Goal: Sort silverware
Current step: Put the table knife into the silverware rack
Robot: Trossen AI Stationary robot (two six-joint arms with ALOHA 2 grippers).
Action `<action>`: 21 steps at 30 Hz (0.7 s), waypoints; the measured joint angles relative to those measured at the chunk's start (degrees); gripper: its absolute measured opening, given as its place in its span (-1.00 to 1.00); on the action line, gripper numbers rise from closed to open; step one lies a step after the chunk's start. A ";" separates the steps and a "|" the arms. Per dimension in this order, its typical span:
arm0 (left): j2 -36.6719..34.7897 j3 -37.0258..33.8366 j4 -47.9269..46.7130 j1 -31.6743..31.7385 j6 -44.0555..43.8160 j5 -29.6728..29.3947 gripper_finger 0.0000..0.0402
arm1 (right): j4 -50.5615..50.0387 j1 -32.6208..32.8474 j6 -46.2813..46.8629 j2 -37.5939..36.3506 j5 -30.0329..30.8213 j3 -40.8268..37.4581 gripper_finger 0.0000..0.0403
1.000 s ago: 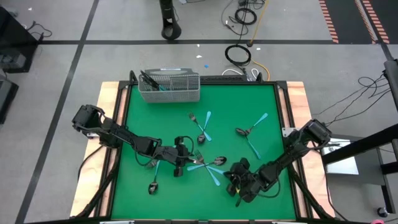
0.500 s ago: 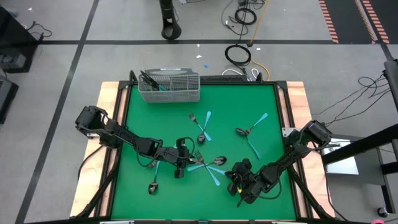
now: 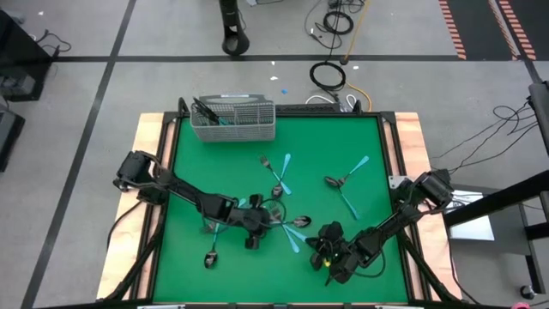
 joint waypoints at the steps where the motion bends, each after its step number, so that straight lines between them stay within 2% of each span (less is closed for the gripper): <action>1: -0.85 0.40 -1.05 0.00 1.34 -0.32 -0.38 | -0.02 0.01 0.00 0.00 -0.02 0.00 -1.00; 3: -2.80 1.46 -3.75 0.29 4.11 -1.71 -0.38 | -0.02 0.02 -0.01 0.00 -0.05 0.00 -1.00; 7: -6.56 3.13 -15.47 3.02 7.79 -3.69 -0.38 | -0.07 0.06 -0.05 0.00 -0.08 -0.03 -1.00; 12: -6.68 3.30 -24.98 5.40 10.98 0.93 -0.38 | -0.13 0.04 -0.20 0.00 -0.10 -0.09 -1.00; 15: -6.75 3.11 -29.65 6.65 10.13 1.47 -0.38 | -0.17 0.04 -0.20 0.00 -0.10 -0.09 -1.00; 17: -8.45 2.30 -29.65 8.49 7.71 4.86 -0.38 | -0.17 0.04 -0.20 0.00 -0.10 -0.11 -1.00; 21: -12.97 -2.95 -20.44 14.66 0.08 21.57 -0.38 | -0.11 0.04 -0.29 0.00 -0.12 -0.13 -1.00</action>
